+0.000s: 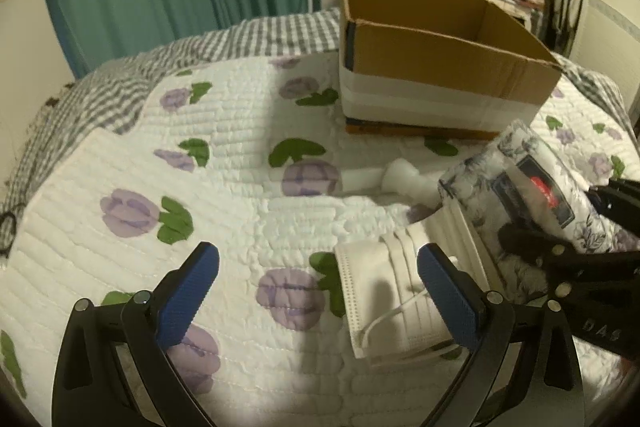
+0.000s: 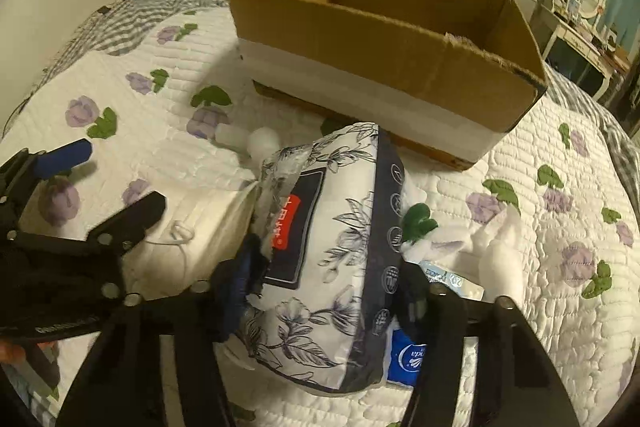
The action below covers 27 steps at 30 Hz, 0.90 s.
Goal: Organize soft objects
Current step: 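Grasp the white face mask with the left gripper while the right gripper grasps the floral tissue pack, then carry the mask and floral tissue pack into the box and release both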
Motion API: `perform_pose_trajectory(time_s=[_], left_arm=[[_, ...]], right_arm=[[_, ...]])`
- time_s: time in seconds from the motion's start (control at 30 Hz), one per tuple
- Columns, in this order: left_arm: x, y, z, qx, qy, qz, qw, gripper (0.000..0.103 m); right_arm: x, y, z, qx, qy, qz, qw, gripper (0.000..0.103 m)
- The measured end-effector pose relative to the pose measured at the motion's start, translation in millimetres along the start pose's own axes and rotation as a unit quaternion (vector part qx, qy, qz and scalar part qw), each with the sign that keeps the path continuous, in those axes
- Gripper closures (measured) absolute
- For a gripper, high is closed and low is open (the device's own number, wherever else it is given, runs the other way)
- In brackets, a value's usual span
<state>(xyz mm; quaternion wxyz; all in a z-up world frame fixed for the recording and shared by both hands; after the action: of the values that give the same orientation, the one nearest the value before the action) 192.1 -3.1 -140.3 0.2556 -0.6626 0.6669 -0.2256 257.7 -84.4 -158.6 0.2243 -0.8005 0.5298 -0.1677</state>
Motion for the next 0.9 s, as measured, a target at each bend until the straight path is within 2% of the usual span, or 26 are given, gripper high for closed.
perform_pose_trajectory(time_s=[0.1, 0.2, 0.33, 0.4, 0.47, 0.6, 0.73, 0.8, 0.83, 0.87, 0.9], left_arm=[[4, -1, -4, 0.000, 0.004, 0.009, 1.0000, 0.004], [11, -1, -7, 0.000, 0.020, 0.011, 0.9997, 0.004], [29, 2, -4, -0.008, 0.041, 0.022, 0.9989, 0.004], [38, 6, 4, -0.019, 0.053, 0.027, 0.9981, 0.005], [45, 11, 15, -0.034, 0.054, 0.035, 0.9973, 0.013], [47, 19, 38, -0.068, 0.055, 0.031, 0.9957, 0.013], [50, 23, 51, -0.077, 0.068, 0.028, 0.9943, 0.013], [51, 23, 51, -0.079, 0.081, 0.027, 0.9933, 0.022], [53, 22, 50, -0.078, 0.088, 0.028, 0.9927, 0.032], [55, 22, 47, -0.076, 0.093, 0.031, 0.9923, 0.046], [57, 22, 44, -0.073, 0.098, 0.036, 0.9919, 0.053]], right_arm=[[1, -4, -15, 0.022, -0.006, 0.004, 1.000, 0.054], [10, -14, -42, 0.062, -0.008, 0.015, 0.998, 0.054], [35, -23, -74, 0.105, 0.016, 0.032, 0.994, 0.054], [47, -24, -79, 0.110, 0.030, 0.039, 0.993, 0.054], [57, -23, -78, 0.108, 0.031, 0.051, 0.992, 0.054], [73, -16, -66, 0.096, 0.027, 0.074, 0.992, 0.054], [73, -11, -55, 0.084, 0.022, 0.071, 0.994, 0.054], [70, -9, -53, 0.082, 0.021, 0.066, 0.994, 0.054], [68, -9, -52, 0.082, 0.022, 0.063, 0.994, 0.054], [67, -8, -52, 0.081, 0.023, 0.061, 0.995, 0.054], [66, -8, -53, 0.081, 0.024, 0.059, 0.995, 0.054]])
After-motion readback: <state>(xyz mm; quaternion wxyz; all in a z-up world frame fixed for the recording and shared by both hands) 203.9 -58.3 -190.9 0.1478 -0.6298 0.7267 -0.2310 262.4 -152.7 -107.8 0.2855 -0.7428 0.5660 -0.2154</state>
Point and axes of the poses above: each gripper's, at about its wrist camera, not at the fingertips, and z roughly the way its jaws point, x to its right, y to its underside, the point moved 5 cm from there along z, roughly the way its jaws point, and after that the axes turned 2 degrees about y, right-handed, at the moved point
